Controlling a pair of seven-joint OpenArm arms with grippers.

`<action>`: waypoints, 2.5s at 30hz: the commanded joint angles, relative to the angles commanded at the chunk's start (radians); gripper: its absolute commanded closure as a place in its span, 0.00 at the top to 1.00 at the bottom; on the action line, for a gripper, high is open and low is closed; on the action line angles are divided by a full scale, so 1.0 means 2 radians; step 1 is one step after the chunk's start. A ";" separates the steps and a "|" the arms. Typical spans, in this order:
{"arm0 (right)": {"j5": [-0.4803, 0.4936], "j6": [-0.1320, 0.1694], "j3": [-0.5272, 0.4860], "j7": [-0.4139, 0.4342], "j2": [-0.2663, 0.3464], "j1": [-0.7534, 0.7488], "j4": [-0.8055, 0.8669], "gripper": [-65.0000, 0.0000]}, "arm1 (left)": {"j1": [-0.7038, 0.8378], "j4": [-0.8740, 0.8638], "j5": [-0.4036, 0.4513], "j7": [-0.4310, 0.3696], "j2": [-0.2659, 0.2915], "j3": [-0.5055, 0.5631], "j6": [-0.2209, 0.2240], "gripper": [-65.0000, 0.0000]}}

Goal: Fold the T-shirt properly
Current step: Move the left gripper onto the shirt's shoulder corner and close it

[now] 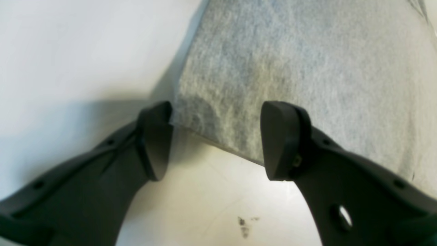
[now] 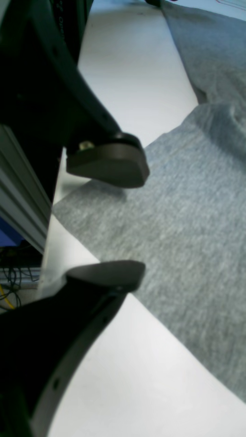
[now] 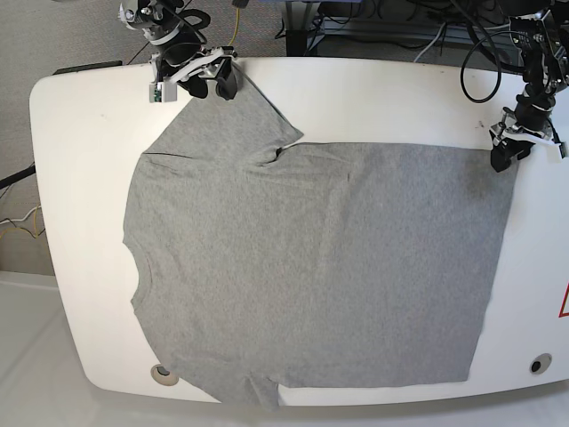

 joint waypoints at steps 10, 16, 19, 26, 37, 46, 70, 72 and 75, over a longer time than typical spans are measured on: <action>0.002 0.003 0.000 0.001 0.000 0.000 -0.001 0.56 | -0.008 -0.002 -0.001 0.024 -0.003 0.012 -0.006 0.51; 0.003 0.001 0.002 -0.002 -0.001 0.000 -0.002 0.56 | -0.015 -0.022 -0.002 0.040 -0.004 0.012 -0.007 0.33; 0.002 0.002 0.002 -0.001 -0.001 0.000 -0.001 0.56 | -0.016 -0.024 -0.003 0.041 -0.004 0.012 -0.007 0.30; 0.002 0.002 -0.001 -0.004 -0.002 -0.002 -0.003 0.56 | -0.014 -0.013 -0.003 0.030 -0.005 0.017 -0.006 0.41; 0.002 0.001 0.002 -0.004 -0.002 -0.001 -0.003 0.56 | -0.001 0.007 -0.008 0.019 0.002 0.013 -0.006 0.45; 0.003 0.001 0.002 -0.005 -0.002 -0.001 0.000 0.56 | 0.007 0.009 -0.006 0.019 -0.002 0.020 -0.010 0.22; 0.003 0.003 0.002 0.000 -0.003 0.001 0.001 0.56 | 0.003 0.017 -0.002 0.019 0.000 0.021 -0.029 0.02; 0.006 0.003 0.003 -0.001 -0.003 0.001 0.000 0.56 | 0.004 0.016 0.002 0.020 0.001 0.021 -0.024 0.00; 0.006 0.005 0.003 0.000 -0.003 0.001 0.001 0.56 | 0.004 0.016 0.002 0.019 0.001 0.021 -0.023 0.00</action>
